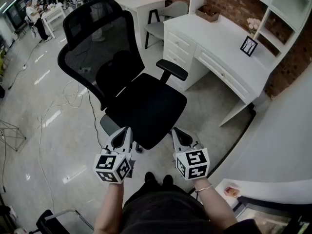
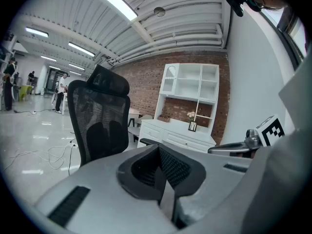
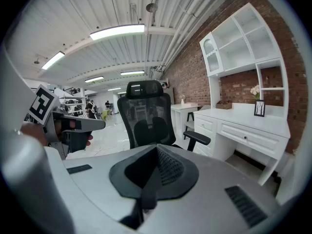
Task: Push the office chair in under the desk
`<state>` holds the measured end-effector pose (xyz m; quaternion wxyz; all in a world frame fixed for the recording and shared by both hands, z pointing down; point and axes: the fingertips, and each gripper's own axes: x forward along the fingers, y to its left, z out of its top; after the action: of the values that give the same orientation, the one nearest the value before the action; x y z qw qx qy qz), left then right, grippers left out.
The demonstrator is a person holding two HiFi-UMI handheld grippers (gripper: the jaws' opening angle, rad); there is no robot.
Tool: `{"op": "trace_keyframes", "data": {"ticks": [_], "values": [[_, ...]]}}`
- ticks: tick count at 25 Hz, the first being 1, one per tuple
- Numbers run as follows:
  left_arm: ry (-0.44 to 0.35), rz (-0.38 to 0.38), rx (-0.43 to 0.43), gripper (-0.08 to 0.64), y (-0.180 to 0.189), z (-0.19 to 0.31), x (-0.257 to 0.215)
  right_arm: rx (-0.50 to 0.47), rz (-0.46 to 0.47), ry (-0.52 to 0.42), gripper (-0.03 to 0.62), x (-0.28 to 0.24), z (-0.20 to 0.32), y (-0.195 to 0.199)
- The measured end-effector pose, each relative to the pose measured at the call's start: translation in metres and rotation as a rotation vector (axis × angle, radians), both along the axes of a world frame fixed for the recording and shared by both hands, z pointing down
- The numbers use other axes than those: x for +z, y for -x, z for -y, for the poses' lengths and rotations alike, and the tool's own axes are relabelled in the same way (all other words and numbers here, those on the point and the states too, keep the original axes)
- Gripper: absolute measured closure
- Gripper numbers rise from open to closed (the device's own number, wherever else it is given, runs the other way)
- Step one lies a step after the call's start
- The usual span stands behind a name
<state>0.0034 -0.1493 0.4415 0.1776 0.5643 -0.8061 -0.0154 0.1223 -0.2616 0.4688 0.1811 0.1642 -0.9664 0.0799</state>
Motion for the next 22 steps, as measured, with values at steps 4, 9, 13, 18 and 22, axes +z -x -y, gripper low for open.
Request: {"op": "trace_keyframes", "data": {"ticks": [4,9,13,18,22], "values": [[0.004,0.009,-0.004,0.552,0.001,0.001,0.002,-0.004,0.012,0.000,0.588,0.000,0.000,0.001],[0.000,-0.002,-0.019,0.551,0.001,0.001,0.005,-0.011,0.033,0.018,0.588,-0.003,0.003,0.000],[0.009,-0.002,-0.041,0.551,0.002,-0.003,0.010,-0.027,0.040,0.054,0.588,0.003,0.000,-0.004],[0.030,0.015,-0.085,0.551,0.000,-0.013,0.011,-0.050,0.059,0.116,0.588,0.007,-0.009,-0.012],[0.055,0.020,-0.133,0.549,0.006,-0.026,0.015,-0.092,0.057,0.128,0.588,0.010,-0.020,-0.011]]}}
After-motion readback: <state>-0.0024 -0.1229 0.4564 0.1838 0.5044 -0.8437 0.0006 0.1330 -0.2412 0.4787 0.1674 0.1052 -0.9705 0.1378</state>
